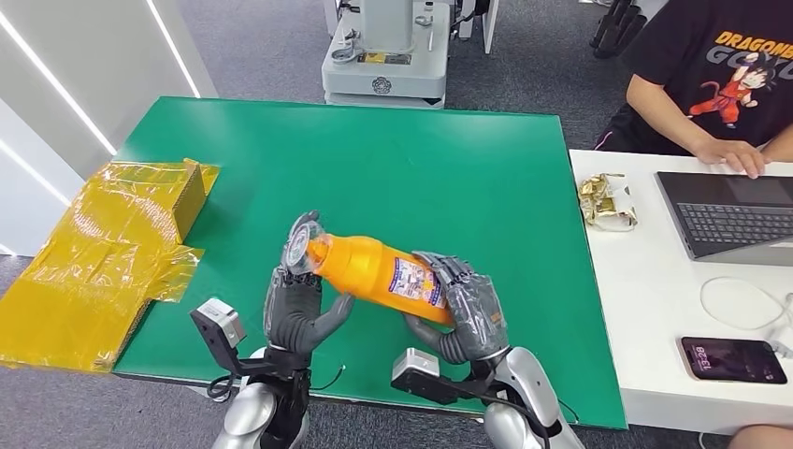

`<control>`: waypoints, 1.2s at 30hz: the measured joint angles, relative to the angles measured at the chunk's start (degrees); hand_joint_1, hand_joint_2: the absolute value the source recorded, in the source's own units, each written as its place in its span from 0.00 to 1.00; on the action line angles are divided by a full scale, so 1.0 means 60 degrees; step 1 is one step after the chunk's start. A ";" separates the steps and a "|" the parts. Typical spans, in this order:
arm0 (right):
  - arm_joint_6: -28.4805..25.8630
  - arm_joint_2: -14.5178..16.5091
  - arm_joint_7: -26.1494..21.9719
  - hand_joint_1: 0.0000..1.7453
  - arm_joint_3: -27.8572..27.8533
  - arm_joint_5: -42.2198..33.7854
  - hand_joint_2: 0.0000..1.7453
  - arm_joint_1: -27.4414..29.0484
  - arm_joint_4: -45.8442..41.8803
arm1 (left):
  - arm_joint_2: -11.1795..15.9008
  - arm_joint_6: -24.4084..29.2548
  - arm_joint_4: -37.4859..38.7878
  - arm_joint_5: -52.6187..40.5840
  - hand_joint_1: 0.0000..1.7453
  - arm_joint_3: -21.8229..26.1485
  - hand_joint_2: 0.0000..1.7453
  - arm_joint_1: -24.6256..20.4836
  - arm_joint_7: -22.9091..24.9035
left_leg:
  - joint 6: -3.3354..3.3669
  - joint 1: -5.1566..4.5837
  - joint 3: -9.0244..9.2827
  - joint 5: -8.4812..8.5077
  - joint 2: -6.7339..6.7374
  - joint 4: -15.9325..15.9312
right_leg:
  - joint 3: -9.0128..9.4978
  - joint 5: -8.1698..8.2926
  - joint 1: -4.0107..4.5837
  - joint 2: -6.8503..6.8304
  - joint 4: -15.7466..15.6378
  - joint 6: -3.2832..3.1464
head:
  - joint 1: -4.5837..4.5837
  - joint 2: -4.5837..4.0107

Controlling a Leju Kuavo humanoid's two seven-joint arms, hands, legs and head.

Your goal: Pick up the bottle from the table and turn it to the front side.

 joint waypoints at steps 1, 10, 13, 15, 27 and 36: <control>0.0061 0.0033 -0.0011 1.00 0.0042 -0.0007 1.00 -0.0021 0.0034 | 0.0010 -0.0006 0.0035 -0.0012 0.00 -0.0020 1.00 -0.0047 0.0006 | 0.0000 0.0000 0.0000 0.0000 -0.0001 0.0000 | 0.0000 0.0000 0.0000 0.0000 0.0000 0.0000 | 0.0001 0.0000; 0.0994 0.0524 -0.0247 1.00 0.0394 -0.0248 1.00 -0.0727 0.0798 | 0.0029 0.0003 0.0170 -0.0145 0.00 -0.0036 1.00 -0.0300 0.0136 | 0.0000 0.0000 0.0001 0.0003 0.0003 -0.0002 | 0.0001 0.0000 0.0001 0.0002 0.0002 -0.0001 | 0.0002 0.0000; 0.1173 0.0699 -0.0382 1.00 0.0485 -0.0406 1.00 -0.0968 0.1129 | 0.0022 0.0015 0.0194 -0.0147 0.00 -0.0016 1.00 -0.0322 0.0149 | 0.0001 0.0000 0.0001 0.0004 0.0003 -0.0002 | 0.0001 0.0000 0.0001 0.0002 0.0003 -0.0001 | 0.0001 0.0000; 0.1245 0.0800 -0.0442 1.00 0.0552 -0.0465 1.00 -0.1077 0.1310 | 0.0022 0.0017 0.0217 -0.0147 0.00 -0.0007 1.00 -0.0332 0.0149 | 0.0001 0.0000 0.0001 0.0004 0.0003 -0.0002 | 0.0001 0.0000 0.0001 0.0002 0.0002 -0.0001 | 0.0001 0.0000; 0.2013 0.1026 -0.0175 1.00 0.0984 -0.0533 1.00 -0.1459 0.2079 | -0.0030 0.0038 0.0282 -0.0037 0.35 0.0139 1.00 -0.0248 -0.0035 | 0.0000 0.0000 -0.0002 0.0001 0.0002 -0.0002 | 0.0000 -0.0001 0.0000 0.0002 0.0001 0.0000 | 0.0002 0.0000; 0.2108 0.1217 -0.0080 1.00 0.1040 -0.0517 1.00 -0.1901 0.2848 | -0.0118 0.0229 0.0282 -0.0069 1.00 0.0424 1.00 -0.0240 -0.0322 | 0.0000 0.0000 -0.0001 0.0002 0.0001 -0.0002 | 0.0000 0.0000 0.0001 0.0002 0.0002 -0.0001 | 0.0000 0.0000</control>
